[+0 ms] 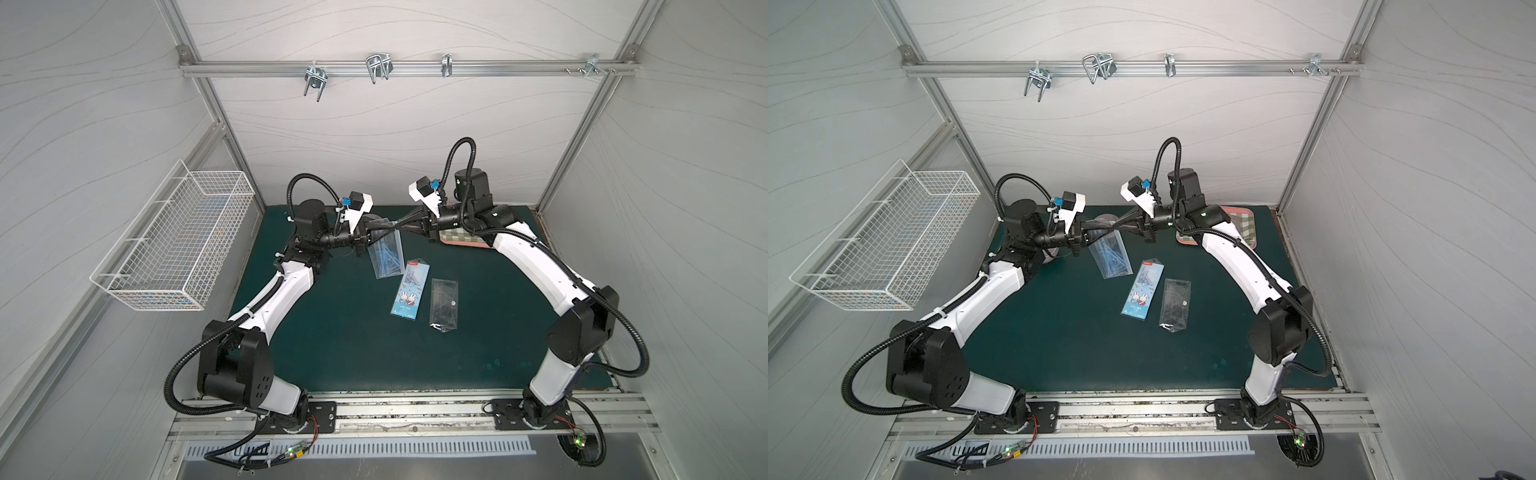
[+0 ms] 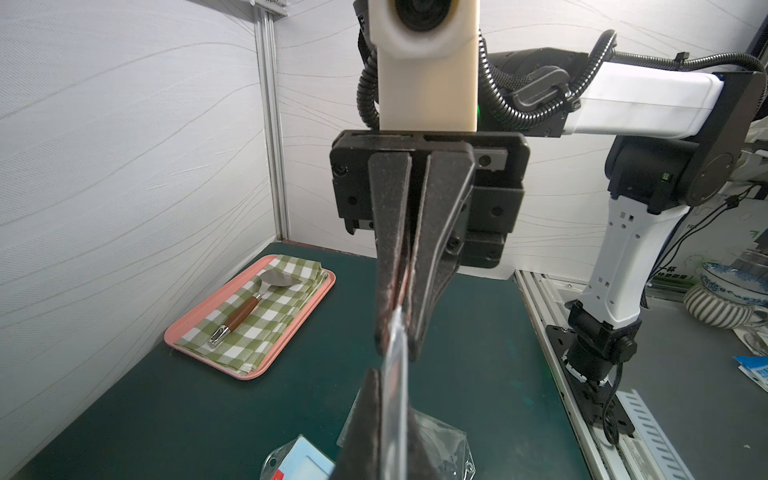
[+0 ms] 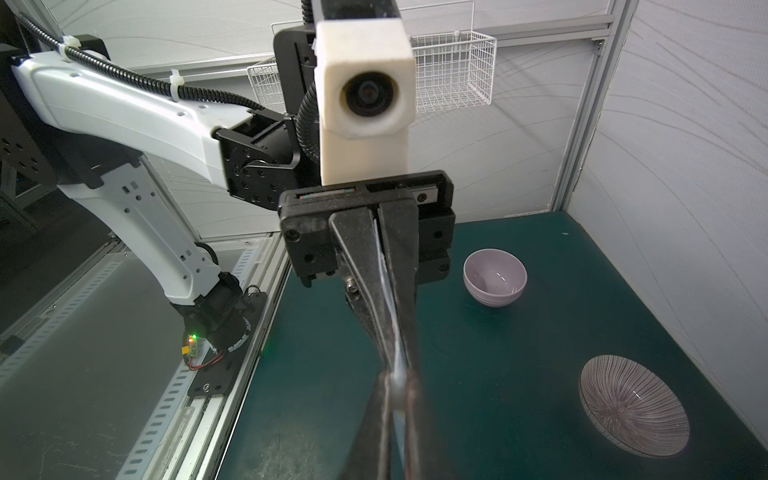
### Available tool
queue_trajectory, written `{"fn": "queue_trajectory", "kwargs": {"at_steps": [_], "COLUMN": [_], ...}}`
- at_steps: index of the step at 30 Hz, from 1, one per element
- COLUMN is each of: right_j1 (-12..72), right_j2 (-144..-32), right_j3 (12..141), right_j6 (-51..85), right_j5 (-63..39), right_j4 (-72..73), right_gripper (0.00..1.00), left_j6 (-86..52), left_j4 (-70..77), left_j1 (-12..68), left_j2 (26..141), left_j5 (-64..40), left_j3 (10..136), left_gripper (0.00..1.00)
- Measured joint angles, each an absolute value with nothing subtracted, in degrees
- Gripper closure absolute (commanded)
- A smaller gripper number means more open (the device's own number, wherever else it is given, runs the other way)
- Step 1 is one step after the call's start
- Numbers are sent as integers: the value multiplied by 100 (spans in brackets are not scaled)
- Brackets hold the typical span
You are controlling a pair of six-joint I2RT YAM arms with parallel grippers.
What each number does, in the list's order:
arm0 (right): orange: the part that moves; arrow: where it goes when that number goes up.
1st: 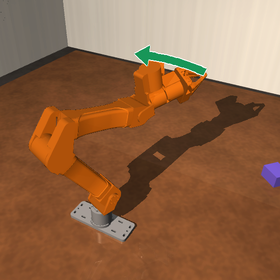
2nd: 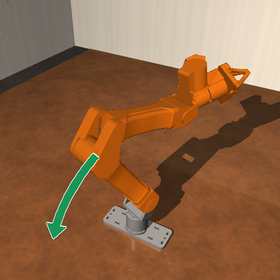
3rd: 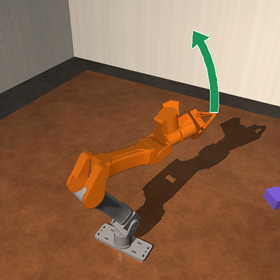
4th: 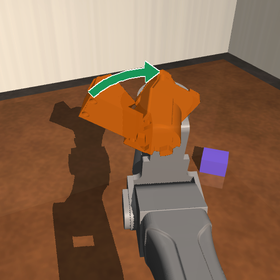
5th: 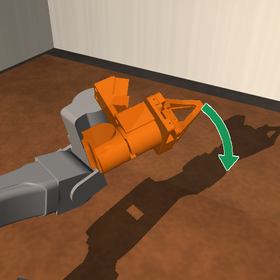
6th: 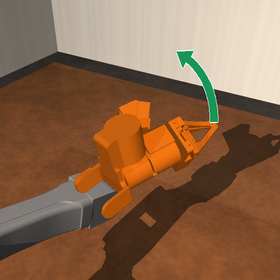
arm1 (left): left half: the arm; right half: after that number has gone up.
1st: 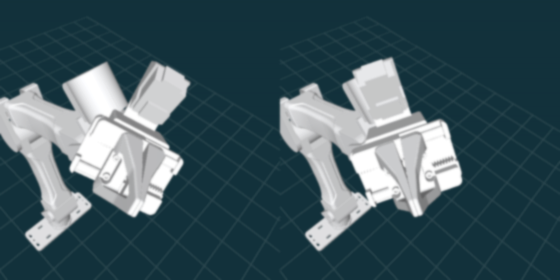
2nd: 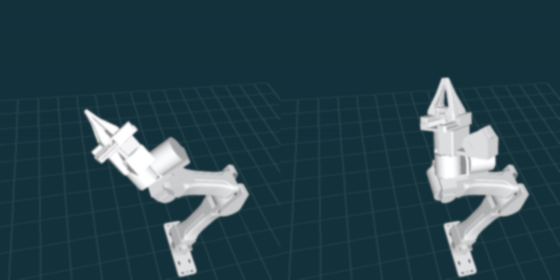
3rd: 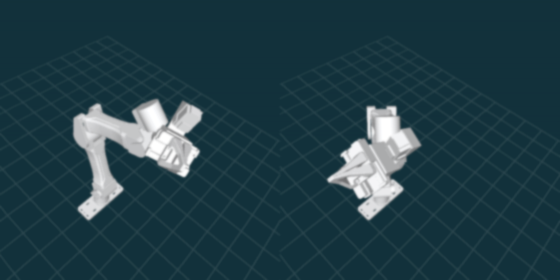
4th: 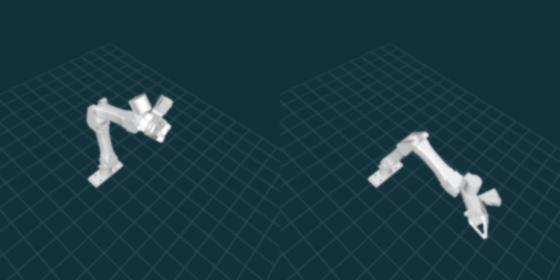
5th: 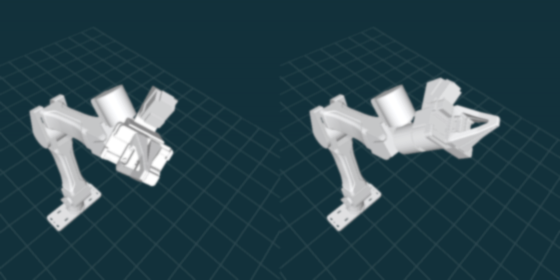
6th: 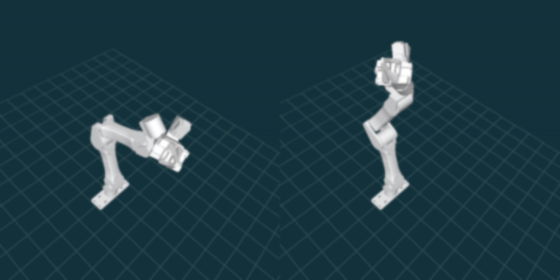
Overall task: Open the ruler set and take out the ruler
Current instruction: Open the ruler set bag.
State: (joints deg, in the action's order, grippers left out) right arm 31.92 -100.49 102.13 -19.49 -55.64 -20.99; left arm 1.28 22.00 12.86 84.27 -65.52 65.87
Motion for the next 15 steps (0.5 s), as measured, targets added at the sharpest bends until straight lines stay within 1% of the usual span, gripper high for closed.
{"fn": "queue_trajectory", "kwargs": {"at_steps": [15], "right_j1": [3192], "right_j2": [-10047], "right_j3": [10210], "right_j6": [-1955], "right_j5": [-5581], "right_j4": [-2060], "right_gripper": [100], "left_j6": [128], "left_j4": [2200], "left_j1": [1286], "left_j2": [8392], "left_j5": [-6512], "left_j3": [6587], "left_gripper": [100]}}
